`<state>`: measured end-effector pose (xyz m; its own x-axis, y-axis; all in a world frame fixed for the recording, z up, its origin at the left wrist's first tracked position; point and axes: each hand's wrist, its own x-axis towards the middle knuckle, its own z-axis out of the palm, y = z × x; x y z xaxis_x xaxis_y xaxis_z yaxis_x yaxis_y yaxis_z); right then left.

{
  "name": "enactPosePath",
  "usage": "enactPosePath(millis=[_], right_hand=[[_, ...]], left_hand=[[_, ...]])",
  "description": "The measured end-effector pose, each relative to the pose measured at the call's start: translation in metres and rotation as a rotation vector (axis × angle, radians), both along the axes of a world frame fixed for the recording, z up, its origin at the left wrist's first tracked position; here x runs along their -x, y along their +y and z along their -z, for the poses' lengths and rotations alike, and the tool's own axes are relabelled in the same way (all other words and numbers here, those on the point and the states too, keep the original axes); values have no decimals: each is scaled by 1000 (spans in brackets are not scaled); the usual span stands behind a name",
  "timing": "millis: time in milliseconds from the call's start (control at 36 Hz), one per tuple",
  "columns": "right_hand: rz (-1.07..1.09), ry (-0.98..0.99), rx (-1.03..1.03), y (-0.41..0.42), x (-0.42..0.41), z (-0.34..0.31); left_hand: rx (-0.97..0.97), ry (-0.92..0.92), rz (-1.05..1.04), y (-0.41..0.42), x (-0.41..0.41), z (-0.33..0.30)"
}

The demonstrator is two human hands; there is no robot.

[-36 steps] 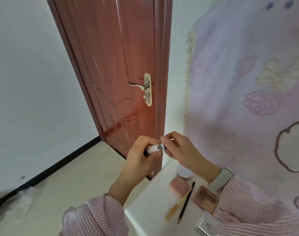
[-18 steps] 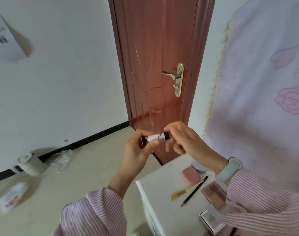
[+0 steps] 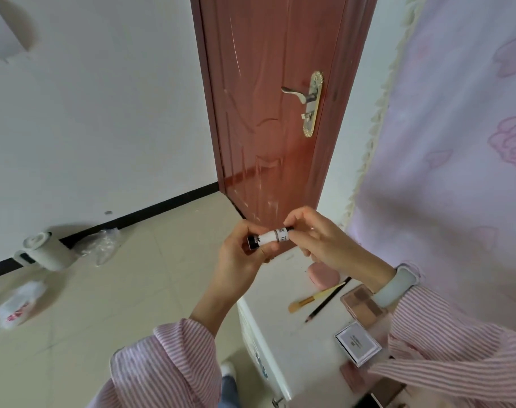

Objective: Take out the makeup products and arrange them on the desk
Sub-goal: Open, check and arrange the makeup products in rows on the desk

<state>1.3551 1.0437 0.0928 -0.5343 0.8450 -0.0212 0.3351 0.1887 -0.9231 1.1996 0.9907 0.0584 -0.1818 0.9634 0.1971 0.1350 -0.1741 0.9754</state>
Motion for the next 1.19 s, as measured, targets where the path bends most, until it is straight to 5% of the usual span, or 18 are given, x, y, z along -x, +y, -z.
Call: enactPosePath(millis=[306,472,750,889,944,1056,1194], right_hand=[[41,-2,152,13,12,37],[22,-186,-51,31,13,67],[-281,-878,-374,54,-13,127],[-363,-1018,-480,67,-30,156],[-267,-969,-457,80,-42,168],[214,-572,-221,96,-49,187],[406,-256,35,94,-27,212]], left_hand=[[113,66,-14,11,10,40],[150,128,-35,24,8,73],[204,586,102,41,-1,157],[230,766,190,54,-1,185],[273,679,104,57,5,196],[401,101,-309,57,16,208],[395,-50,-454,66,-5,214]])
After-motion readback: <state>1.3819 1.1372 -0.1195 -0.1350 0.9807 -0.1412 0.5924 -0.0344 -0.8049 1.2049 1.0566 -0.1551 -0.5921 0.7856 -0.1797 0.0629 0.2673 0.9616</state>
